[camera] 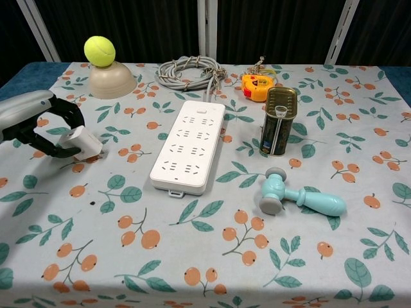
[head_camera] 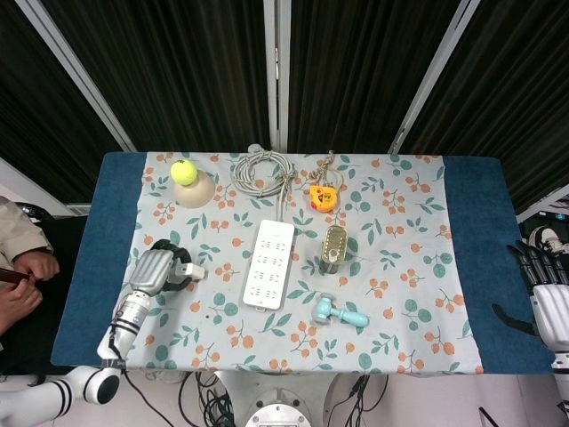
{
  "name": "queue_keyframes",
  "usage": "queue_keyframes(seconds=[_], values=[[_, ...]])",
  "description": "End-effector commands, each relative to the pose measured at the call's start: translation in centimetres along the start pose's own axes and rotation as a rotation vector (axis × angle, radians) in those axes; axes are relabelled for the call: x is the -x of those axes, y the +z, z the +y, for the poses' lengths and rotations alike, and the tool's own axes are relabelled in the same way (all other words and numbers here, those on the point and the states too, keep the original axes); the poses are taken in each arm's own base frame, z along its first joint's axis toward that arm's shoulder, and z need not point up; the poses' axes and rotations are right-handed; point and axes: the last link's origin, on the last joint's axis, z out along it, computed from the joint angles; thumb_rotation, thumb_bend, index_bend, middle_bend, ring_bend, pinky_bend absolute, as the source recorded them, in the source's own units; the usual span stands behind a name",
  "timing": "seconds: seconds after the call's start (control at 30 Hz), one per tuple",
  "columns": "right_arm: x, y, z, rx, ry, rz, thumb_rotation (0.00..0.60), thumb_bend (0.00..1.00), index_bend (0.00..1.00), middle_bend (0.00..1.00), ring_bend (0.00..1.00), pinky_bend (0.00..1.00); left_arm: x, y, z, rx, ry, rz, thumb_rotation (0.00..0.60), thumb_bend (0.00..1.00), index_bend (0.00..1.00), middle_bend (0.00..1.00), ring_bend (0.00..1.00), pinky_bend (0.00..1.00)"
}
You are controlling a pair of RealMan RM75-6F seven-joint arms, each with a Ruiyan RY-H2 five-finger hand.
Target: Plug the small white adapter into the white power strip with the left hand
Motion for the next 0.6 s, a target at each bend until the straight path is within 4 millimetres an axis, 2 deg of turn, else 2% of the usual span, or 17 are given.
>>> queue_keyframes(seconds=[0.03,0.13,0.27,0.43,0.6], values=[[0.0,-0.1,0.0,0.001,0.002,0.001,0.600,0.12,0.00,0.02,0.00,0.00,-0.3,0.3,0.1,0.010,-0.003,0.012,0.600,0.37,0.62,0.62,0.42,0.30],[0.0,-0.2,0.1,0.001,0.006,0.004,0.600,0.12,0.00,0.02,0.00,0.00,-1.3,0.5,0.9,0.046,0.011,0.014,0.600,0.39,0.65,0.66,0.45,0.38],[0.2,-0.2,0.0,-0.008,0.010,0.004,0.600,0.12,0.00,0.02,0.00,0.00,-3.0,0.8,3.3,0.133,0.061,-0.002,0.600,0.39,0.66,0.67,0.45,0.38],[0.4,0.0,-0.1,-0.013,0.011,-0.005,0.600,0.12,0.00,0.02,0.00,0.00,-4.4,1.3,7.9,0.289,0.165,-0.024,0.600,0.41,0.66,0.67,0.45,0.37],[0.5,0.0,-0.1,-0.014,0.012,-0.006,0.600,0.12,0.00,0.02,0.00,0.00,-4.3,2.8,11.5,0.393,0.261,-0.058,0.600,0.42,0.66,0.67,0.45,0.37]])
